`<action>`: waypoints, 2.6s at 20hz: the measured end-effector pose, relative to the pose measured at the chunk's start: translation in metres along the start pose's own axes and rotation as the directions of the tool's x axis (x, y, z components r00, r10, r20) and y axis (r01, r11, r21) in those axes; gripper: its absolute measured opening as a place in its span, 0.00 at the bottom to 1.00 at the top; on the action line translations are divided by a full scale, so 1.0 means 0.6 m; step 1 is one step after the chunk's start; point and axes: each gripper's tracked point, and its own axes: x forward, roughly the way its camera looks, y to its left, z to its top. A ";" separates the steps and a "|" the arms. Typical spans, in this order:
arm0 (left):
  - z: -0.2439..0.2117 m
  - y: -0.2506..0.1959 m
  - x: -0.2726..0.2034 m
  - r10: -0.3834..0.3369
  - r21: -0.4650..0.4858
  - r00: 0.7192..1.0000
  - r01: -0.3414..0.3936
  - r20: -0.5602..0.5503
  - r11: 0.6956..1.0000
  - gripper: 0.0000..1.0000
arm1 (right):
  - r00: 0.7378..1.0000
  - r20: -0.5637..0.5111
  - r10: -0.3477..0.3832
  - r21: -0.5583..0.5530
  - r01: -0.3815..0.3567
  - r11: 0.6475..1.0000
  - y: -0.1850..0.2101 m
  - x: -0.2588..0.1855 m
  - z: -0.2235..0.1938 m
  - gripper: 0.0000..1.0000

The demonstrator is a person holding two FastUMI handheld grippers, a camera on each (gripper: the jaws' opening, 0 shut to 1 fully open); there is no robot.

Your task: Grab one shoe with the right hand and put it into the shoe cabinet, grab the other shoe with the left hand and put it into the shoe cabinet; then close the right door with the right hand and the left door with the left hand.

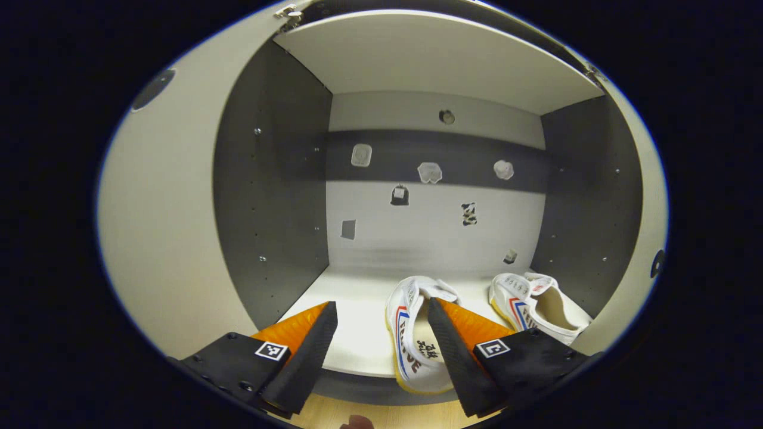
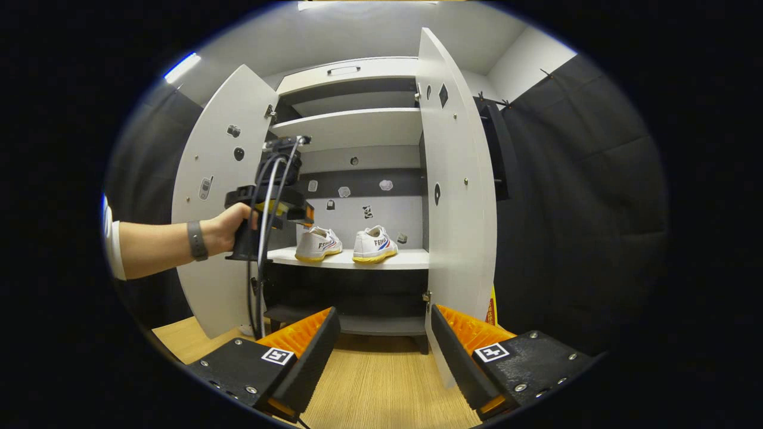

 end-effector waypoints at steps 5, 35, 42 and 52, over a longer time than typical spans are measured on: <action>-0.002 0.013 -0.148 -0.054 -0.037 0.993 0.058 0.103 0.998 0.97 | 1.000 0.021 0.009 -0.005 -0.009 1.000 -0.003 -0.005 0.020 0.94; -0.143 0.035 -0.483 -0.051 0.049 0.971 0.041 0.232 0.998 0.94 | 0.969 0.203 -0.145 0.022 0.143 0.989 -0.361 0.080 0.360 0.94; -0.164 0.043 -0.473 -0.031 0.040 0.980 0.023 0.198 0.999 0.94 | 0.973 0.200 -0.114 -0.038 0.124 0.992 -0.331 0.102 0.350 0.90; -0.169 0.056 -0.467 -0.044 0.027 0.981 0.040 0.190 0.999 0.96 | 0.977 0.186 -0.108 -0.044 0.118 0.992 -0.282 0.094 0.345 0.88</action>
